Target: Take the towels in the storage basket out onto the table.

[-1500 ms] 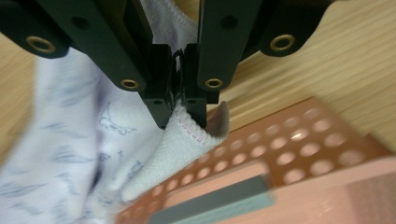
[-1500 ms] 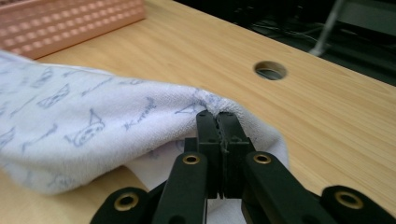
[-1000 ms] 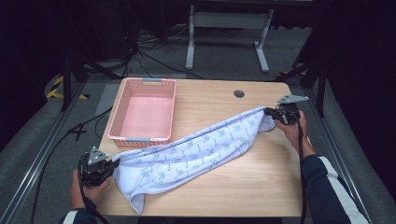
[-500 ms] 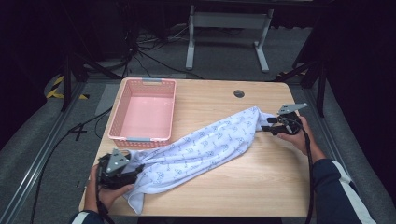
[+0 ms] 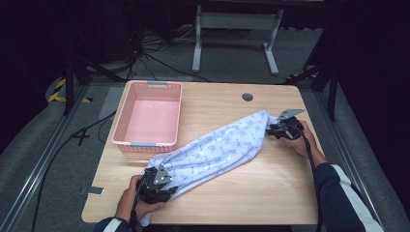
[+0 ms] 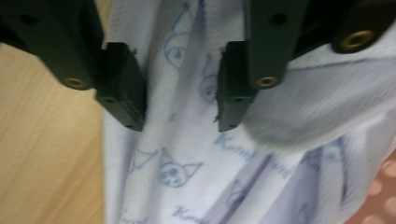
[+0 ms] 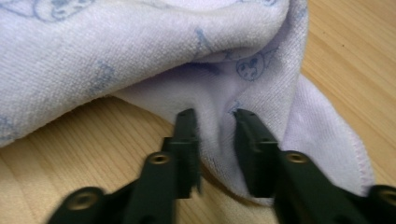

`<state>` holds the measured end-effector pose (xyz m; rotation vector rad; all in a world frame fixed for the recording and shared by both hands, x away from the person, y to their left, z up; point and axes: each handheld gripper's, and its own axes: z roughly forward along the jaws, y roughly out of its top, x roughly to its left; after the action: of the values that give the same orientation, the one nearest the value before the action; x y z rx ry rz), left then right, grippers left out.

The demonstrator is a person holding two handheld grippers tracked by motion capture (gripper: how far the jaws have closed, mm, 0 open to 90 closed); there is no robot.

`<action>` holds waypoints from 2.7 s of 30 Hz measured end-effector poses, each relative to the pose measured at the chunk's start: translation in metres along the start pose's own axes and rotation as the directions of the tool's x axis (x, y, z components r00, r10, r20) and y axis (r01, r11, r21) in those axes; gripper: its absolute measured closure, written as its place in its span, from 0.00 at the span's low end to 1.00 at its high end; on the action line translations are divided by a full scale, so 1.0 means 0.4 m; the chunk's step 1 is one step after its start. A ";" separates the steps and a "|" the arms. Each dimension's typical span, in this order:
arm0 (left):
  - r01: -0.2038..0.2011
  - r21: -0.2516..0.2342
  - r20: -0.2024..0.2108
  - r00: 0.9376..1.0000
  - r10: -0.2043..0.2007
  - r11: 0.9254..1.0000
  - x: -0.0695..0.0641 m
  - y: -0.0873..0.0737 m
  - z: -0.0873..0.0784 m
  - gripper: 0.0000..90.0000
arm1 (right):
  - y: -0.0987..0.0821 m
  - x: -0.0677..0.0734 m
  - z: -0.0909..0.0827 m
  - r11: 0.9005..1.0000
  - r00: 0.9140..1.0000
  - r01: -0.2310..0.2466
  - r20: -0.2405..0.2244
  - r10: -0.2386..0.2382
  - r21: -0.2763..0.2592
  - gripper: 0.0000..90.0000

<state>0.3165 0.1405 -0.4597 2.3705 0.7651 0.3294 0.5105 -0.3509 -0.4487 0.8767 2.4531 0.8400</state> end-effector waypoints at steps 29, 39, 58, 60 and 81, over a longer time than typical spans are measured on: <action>0.277 -0.167 -0.148 0.942 -0.302 0.946 0.219 -0.137 -0.148 0.93 | -0.027 -0.108 -0.189 0.974 0.978 -0.205 0.029 0.209 -0.099 0.84; 0.186 -0.215 -0.206 0.951 -0.231 0.959 0.156 -0.104 -0.156 0.57 | -0.019 -0.030 -0.197 0.987 0.996 -0.087 -0.018 0.085 -0.139 0.76; -0.060 -0.040 -0.046 0.997 0.058 0.997 0.001 0.082 0.064 0.59 | -0.023 0.111 -0.091 0.990 0.975 0.140 -0.174 -0.136 0.016 0.65; -0.059 -0.031 -0.050 0.997 0.058 0.998 0.007 0.085 0.078 0.62 | -0.019 0.126 -0.077 0.986 0.970 0.163 -0.187 -0.156 0.023 0.61; 0.002 -0.338 -0.112 0.993 -0.043 0.941 0.077 0.092 -0.186 0.99 | 0.057 0.087 -0.345 0.928 0.992 0.065 -0.080 -0.101 -0.366 0.96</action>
<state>0.3275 0.1712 -0.3776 2.0313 0.7242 0.5496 0.4204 -0.3687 -0.3376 0.6038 2.2860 1.2795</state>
